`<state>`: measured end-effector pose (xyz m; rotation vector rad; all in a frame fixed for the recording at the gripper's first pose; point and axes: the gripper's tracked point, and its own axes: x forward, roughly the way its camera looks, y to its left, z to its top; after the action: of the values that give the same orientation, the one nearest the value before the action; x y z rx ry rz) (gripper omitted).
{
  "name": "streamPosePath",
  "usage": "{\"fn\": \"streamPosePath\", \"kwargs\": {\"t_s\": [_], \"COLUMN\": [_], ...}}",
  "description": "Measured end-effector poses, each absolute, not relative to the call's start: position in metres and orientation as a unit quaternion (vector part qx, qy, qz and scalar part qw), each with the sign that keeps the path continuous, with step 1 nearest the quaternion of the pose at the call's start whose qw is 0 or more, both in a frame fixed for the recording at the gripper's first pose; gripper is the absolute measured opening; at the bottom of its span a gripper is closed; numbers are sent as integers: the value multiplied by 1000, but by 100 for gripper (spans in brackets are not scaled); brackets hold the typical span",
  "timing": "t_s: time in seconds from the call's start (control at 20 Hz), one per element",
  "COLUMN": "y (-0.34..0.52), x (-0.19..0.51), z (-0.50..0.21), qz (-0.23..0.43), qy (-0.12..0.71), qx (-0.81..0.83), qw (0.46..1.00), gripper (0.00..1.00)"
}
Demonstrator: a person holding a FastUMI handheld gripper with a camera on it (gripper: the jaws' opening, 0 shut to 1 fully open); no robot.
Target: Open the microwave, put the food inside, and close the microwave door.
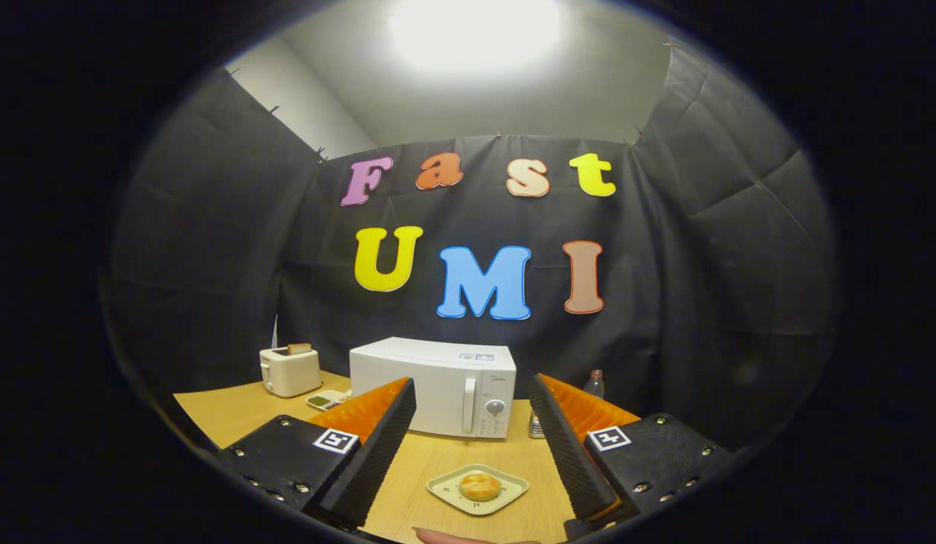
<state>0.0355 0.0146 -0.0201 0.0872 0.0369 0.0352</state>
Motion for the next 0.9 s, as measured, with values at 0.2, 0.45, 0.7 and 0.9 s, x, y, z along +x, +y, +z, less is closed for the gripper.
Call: {"fn": "streamPosePath", "kwargs": {"t_s": [0.2, 0.45, 0.7, 0.9], "y": [4, 20, 31, 38], "x": [47, 69, 101, 122], "z": [-27, -37, -49, -71], "qz": [5, 24, 34, 20], "qy": [22, 16, 17, 23], "qx": [56, 99, 102, 87], "qw": [998, 995, 994, 996], "gripper": [95, 95, 96, 96]}}
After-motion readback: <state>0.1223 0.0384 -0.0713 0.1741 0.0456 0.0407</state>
